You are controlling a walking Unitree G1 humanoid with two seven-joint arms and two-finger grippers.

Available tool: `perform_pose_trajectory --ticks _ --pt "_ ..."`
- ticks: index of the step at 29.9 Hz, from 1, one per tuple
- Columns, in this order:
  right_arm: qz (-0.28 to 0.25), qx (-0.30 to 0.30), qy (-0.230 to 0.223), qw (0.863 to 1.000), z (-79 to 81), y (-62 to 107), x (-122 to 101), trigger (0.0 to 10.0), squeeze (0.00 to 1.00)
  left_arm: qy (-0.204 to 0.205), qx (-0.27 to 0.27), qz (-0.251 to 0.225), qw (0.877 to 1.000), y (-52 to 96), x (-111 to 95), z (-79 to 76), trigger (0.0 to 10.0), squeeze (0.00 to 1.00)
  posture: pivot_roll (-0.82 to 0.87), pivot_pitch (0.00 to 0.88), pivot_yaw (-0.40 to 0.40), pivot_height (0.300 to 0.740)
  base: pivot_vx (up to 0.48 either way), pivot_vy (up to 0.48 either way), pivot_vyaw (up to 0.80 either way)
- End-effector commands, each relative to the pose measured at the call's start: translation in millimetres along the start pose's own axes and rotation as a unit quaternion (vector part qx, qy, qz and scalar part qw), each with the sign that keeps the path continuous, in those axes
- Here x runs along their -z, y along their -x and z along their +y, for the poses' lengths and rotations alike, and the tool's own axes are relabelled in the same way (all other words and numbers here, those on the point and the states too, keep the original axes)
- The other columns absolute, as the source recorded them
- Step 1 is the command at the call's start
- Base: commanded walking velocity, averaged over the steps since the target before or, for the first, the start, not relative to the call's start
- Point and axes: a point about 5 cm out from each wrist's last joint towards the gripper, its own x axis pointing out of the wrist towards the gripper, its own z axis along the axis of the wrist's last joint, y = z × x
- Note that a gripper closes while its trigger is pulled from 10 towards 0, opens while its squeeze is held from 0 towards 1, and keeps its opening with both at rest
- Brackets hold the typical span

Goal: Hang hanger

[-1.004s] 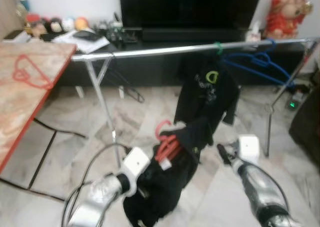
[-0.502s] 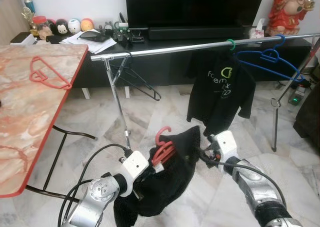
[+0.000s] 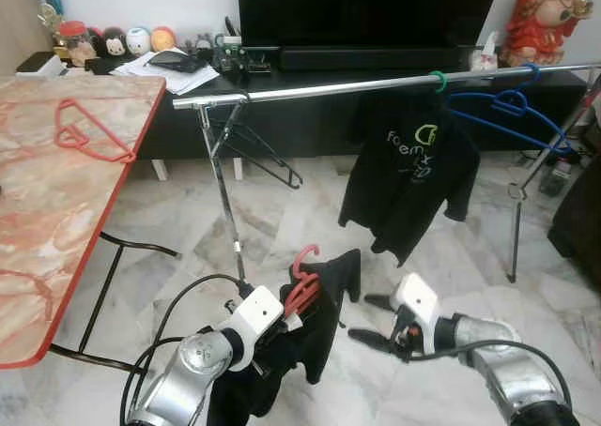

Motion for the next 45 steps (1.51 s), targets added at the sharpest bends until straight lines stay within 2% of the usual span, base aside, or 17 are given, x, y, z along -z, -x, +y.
perform_pose_trajectory --ticks 1,3,7,11,15,21,29,36,40,43,45 --pt "0.004 0.006 0.011 1.0 -1.4 1.5 -2.4 10.0 0.0 -0.002 -0.005 -0.02 1.0 -1.7 -12.7 4.2 10.0 0.0 -0.04 0.0 -0.047 0.74 0.0 0.0 0.0" --pt "0.007 0.035 0.011 0.999 -6.0 -0.2 -1.2 10.0 0.0 0.004 -0.008 -0.027 1.0 -4.0 -18.1 4.8 10.0 0.0 -0.04 0.0 -0.049 0.74 0.0 0.0 0.0" --pt "0.016 0.049 0.016 0.999 -4.5 -3.1 2.3 10.0 0.0 0.028 -0.01 -0.047 0.998 -7.4 -29.5 5.4 10.0 0.0 -0.04 0.0 -0.056 0.74 0.0 0.0 0.0" --pt "0.029 0.11 0.027 0.993 -15.4 -2.5 2.5 10.0 0.0 0.032 -0.008 -0.04 0.999 -9.8 -32.2 3.1 10.0 0.0 -0.04 0.0 -0.054 0.74 0.0 0.0 0.0" --pt "0.028 0.122 0.02 0.992 -17.6 -3.0 2.8 10.0 0.0 0.033 -0.006 -0.039 0.999 -10.8 -32.7 1.5 10.0 0.0 -0.05 0.0 -0.051 0.74 0.0 0.0 0.0" --pt "0.037 0.139 0.007 0.99 -20.5 -2.1 10.4 10.0 0.0 0.024 0.04 -0.046 0.998 -11.1 -36.8 -10.4 10.0 0.0 -0.05 0.0 -0.05 0.74 0.0 0.0 0.0" --pt "0.04 0.174 -0.009 0.984 -25.8 -6.0 13.7 10.0 0.0 0.025 0.065 -0.051 0.996 -11.6 -40.5 -16.8 10.0 0.0 -0.05 0.0 -0.051 0.74 0.0 0.0 0.0" --pt "0.038 0.212 -0.015 0.976 -32.9 -5.3 12.9 10.0 0.0 0.029 0.069 -0.057 0.996 -11.1 -43.5 -16.2 10.0 0.0 -0.05 0.0 -0.055 0.74 0.0 0.0 0.0" --pt "0.048 0.218 -0.016 0.975 -34.1 -4.9 16.6 10.0 0.0 0.029 0.069 -0.058 0.995 -12.2 -45.3 -15.8 10.0 0.0 -0.04 0.0 -0.066 0.74 0.0 0.0 0.0" --pt "0.059 0.24 -0.023 0.969 -37.4 -4.5 20.3 10.0 0.0 0.036 0.065 -0.062 0.995 -12.6 -46.5 -15.5 10.0 0.0 -0.05 0.0 -0.064 0.74 0.0 0.0 0.0" --pt "0.049 0.25 -0.03 0.967 -39.1 -5.8 17.9 10.0 0.0 0.037 0.068 -0.061 0.995 -11.5 -46.4 -15.9 10.0 0.0 -0.05 0.0 -0.055 0.74 0.0 0.0 0.0"
